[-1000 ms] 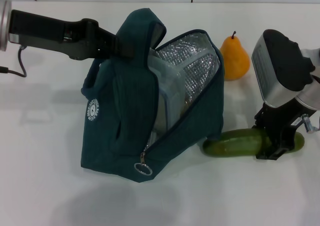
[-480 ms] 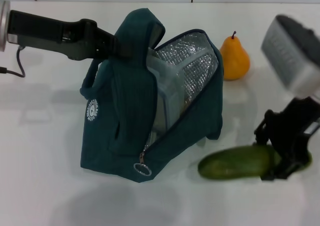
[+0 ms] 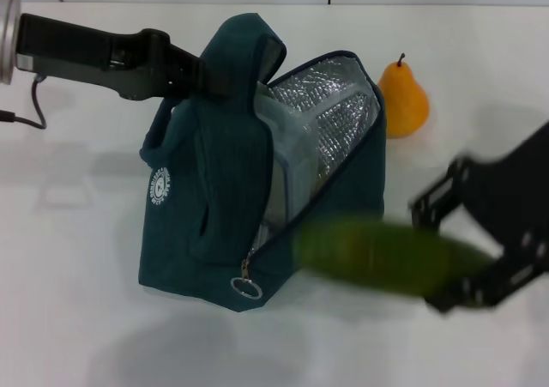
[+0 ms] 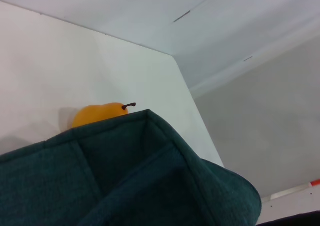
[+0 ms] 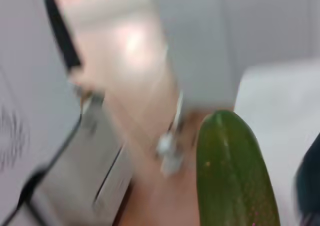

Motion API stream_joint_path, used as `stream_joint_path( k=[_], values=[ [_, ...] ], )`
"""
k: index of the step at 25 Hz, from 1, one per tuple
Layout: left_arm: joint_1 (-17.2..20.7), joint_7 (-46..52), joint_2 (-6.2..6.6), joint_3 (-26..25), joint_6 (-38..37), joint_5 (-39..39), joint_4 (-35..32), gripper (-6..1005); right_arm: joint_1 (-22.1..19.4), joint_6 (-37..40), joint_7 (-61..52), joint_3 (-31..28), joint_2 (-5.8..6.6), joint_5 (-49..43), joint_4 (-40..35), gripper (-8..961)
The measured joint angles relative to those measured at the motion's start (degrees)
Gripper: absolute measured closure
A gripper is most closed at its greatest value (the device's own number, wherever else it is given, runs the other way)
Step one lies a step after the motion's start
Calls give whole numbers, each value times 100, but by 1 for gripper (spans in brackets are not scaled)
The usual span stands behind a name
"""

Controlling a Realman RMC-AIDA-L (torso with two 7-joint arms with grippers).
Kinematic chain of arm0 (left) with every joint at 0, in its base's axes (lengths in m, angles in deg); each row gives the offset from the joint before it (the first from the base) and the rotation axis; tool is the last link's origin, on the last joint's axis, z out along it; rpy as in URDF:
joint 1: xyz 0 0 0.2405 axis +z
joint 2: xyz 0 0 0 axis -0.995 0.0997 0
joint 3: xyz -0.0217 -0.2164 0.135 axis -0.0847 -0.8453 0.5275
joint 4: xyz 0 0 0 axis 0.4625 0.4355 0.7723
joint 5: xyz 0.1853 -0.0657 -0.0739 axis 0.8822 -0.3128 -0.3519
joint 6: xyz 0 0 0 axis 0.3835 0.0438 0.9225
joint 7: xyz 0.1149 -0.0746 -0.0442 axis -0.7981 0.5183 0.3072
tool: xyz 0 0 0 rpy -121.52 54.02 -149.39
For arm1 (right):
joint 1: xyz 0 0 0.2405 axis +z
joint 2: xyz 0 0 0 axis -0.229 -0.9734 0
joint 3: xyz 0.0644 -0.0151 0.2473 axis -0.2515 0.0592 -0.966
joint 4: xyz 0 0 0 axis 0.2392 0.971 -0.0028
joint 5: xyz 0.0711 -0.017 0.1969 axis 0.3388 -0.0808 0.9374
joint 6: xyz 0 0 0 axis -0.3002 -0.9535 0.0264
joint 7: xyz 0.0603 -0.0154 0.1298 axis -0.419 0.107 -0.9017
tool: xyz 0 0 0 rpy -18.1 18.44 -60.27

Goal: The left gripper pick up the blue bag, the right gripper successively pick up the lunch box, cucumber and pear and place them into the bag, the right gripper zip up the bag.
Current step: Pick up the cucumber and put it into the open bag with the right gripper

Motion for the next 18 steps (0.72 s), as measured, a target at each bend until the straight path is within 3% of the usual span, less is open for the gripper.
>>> stream_joint_path(
  k=[1,4,7,12,18],
  values=[
    [-1,-2,0,0,0,0,0,956,0,0,0,0,0,0,0,368],
    [-2,-6,-2,0,5,0,0,956,-186,-74,165,-766,33,377,271,366],
    [-8,-4,-9,12,9,1,3,956,-429,-358,300,-1534,-14,824,770,364],
    [-6,-7,-12,18,9,3,15,956,-710,-984,693,-1677,-39,1744,1669,361],
    [-20,-17,-14,27,9,7,38,956,-687,-1465,1708,-1544,-201,2777,3203,358]
  ],
)
